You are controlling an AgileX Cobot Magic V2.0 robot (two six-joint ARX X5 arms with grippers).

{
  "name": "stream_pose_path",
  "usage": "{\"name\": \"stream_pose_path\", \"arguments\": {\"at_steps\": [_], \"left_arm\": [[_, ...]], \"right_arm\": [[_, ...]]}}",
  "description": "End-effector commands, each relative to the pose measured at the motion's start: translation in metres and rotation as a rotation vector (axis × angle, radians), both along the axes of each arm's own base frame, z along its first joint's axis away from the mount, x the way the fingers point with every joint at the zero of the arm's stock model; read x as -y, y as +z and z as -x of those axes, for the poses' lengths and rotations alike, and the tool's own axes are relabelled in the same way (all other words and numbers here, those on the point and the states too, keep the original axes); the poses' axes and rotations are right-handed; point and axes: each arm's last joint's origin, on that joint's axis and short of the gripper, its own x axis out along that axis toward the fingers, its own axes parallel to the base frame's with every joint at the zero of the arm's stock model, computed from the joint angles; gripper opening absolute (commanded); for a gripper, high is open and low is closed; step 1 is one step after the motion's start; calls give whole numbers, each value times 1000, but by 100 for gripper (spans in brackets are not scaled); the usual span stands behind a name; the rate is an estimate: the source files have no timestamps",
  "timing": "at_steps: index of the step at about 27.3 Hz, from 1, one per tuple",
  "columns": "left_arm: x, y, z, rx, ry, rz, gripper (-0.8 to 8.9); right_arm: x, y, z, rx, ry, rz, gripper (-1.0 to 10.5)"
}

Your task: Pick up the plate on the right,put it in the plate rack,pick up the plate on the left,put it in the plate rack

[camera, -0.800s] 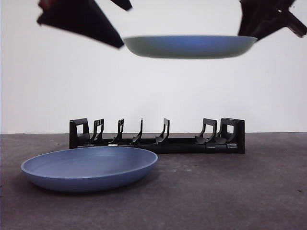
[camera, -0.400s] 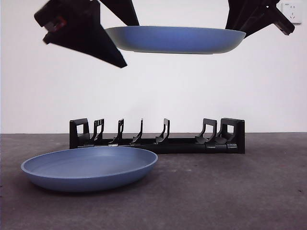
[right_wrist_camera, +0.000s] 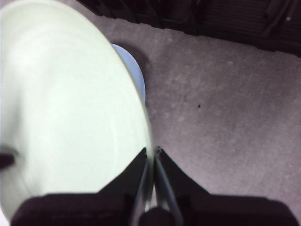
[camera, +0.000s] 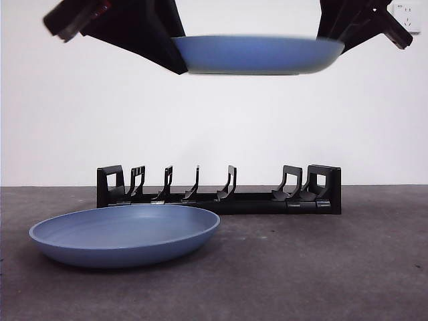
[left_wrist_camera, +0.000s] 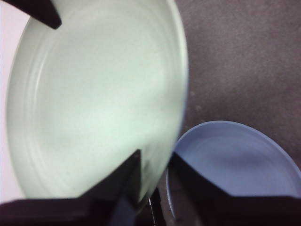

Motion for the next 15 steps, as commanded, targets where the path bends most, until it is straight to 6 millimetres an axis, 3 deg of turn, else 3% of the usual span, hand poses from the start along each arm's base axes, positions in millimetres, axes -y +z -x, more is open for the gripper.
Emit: {"name": "stream_pose_path", "arguments": {"at_steps": [1,15], "left_arm": [[2,1,1,1,4,14,-8],[3,-3,7,-55,15,9,-8]], "right_arm": [[-1,-1,-1,-4,5,-4,-12],[-1,-1,-3,15,-8,16,9]]}}
